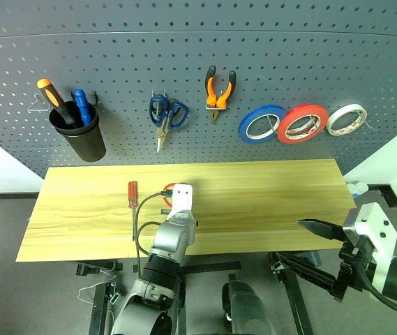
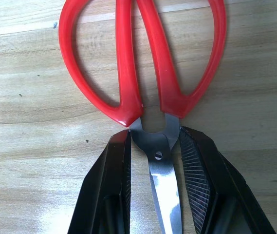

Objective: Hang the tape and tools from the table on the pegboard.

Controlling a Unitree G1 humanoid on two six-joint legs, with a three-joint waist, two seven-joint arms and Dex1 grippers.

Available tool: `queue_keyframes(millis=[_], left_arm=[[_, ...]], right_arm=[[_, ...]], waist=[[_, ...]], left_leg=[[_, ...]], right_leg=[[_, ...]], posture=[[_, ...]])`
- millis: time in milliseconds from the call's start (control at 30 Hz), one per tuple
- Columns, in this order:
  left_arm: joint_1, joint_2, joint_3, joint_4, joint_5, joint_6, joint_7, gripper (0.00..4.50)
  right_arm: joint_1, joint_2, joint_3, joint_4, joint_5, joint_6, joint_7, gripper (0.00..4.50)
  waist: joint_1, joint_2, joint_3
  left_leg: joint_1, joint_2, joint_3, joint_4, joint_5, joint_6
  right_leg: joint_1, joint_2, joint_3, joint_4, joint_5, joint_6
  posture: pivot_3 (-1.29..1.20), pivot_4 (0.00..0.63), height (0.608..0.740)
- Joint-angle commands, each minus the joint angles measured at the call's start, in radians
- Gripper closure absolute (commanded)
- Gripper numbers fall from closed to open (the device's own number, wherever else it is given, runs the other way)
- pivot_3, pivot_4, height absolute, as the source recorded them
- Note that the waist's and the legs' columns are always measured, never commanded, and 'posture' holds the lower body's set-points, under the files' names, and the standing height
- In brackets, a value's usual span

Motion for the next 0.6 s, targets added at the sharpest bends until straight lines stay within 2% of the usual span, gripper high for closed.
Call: queue_keyframes(millis=[33, 267, 600], left_arm=[[0.100, -0.086, 0.014, 0.003, -0.007, 0.017, 0.001, 3.41], [0.084, -0.041, -0.029, -0.020, 0.016, -0.039, -0.059, 3.41], [0.126, -0.040, -0.084, -0.103, 0.061, -0.040, -0.098, 3.41]], right_arm=[[-0.006, 0.001, -0.011, -0.005, -0.003, -0.014, 0.002, 0.00], [-0.012, 0.005, 0.004, -0.006, -0.013, -0.013, -0.001, 0.00], [-0.013, 0.005, 0.010, -0.001, -0.023, -0.012, 0.006, 0.00]], waist=[[0.000, 0.000, 0.000], [0.004, 0.000, 0.001], [0.003, -0.001, 0.005]], left_leg=[[0.000, 0.000, 0.000, 0.000, 0.000, 0.000], [-0.001, 0.000, 0.000, 0.000, 0.000, 0.000], [-0.007, -0.001, 0.000, 0.000, 0.000, 0.001]], right_leg=[[0.000, 0.000, 0.000, 0.000, 0.000, 0.000], [-0.001, 0.000, 0.000, 0.000, 0.000, 0.000], [-0.006, -0.001, 0.000, 0.000, 0.000, 0.000]], posture=[[-0.19, 0.272, 0.740], [-0.18, 0.274, 0.740], [-0.18, 0.275, 0.740]])
